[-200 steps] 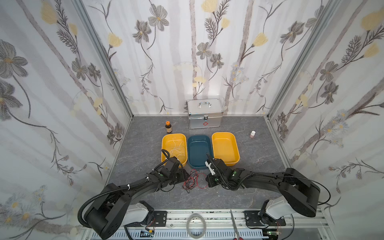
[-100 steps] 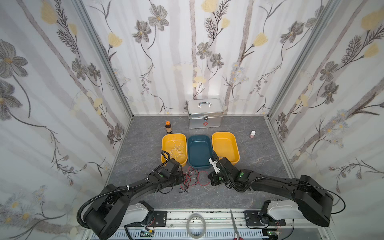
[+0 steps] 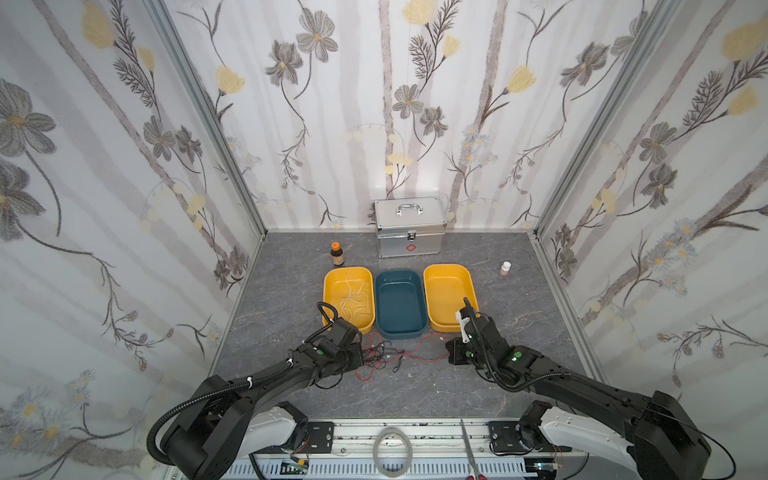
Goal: Untangle the cables
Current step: 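Pull the red wire out with the right gripper while the left pins the pile, then lift the red wire with the right gripper and carry it over the teal tub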
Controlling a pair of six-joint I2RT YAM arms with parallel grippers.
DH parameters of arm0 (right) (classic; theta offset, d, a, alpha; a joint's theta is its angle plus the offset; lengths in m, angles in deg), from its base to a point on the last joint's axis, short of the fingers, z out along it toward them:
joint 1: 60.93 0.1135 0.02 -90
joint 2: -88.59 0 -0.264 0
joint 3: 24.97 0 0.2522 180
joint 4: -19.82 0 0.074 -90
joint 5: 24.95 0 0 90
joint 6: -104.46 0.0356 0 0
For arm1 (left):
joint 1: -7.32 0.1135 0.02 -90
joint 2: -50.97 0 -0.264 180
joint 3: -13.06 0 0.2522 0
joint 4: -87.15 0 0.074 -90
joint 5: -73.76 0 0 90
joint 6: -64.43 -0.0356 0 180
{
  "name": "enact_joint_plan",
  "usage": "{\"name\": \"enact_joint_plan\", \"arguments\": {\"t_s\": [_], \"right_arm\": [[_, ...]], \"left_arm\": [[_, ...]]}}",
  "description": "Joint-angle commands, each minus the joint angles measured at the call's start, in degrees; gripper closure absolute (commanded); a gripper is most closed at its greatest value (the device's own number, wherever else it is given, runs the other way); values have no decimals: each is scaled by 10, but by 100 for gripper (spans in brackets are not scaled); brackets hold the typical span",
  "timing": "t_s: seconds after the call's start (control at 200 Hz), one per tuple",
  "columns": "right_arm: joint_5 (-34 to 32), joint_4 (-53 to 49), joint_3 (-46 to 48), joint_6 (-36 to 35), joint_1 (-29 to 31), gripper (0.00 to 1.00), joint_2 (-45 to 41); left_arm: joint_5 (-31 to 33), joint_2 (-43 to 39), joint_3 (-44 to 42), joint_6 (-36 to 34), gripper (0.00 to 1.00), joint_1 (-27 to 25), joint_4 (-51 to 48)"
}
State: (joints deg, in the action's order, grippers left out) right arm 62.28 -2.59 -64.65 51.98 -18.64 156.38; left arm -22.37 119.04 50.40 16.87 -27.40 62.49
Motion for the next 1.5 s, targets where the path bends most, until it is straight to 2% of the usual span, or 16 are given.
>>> {"name": "enact_joint_plan", "arguments": {"t_s": [0.0,0.2,0.37,0.455,0.595,0.874,0.979,1.169,1.359,1.494], "right_arm": [[-47,-30,13,28,-25,96,-37],[-46,-50,39,32,-75,95,-105],[-46,-67,39,24,-83,95,-124],[-18,-60,35,7,-84,94,-129],[52,-28,32,-15,-84,94,-117],[89,-6,28,-27,-81,94,-114],[119,11,29,-33,-76,94,-99],[110,24,31,-30,-54,94,-70],[108,37,28,-24,-41,94,-59],[112,38,21,-28,-31,94,-63]], "left_arm": [[17,-3,2,-1,100,2,-21],[18,-10,2,-1,100,5,-26],[19,-16,3,-2,100,7,-32],[11,-17,6,-6,100,8,-32],[-7,-18,23,-18,87,8,-44],[-7,-52,61,-41,57,9,-100],[-8,-60,80,-55,51,9,-123],[-23,-73,115,-76,42,8,-151],[-101,-80,121,-76,34,-4,-84],[-117,-56,125,-72,32,-26,-48]]}}
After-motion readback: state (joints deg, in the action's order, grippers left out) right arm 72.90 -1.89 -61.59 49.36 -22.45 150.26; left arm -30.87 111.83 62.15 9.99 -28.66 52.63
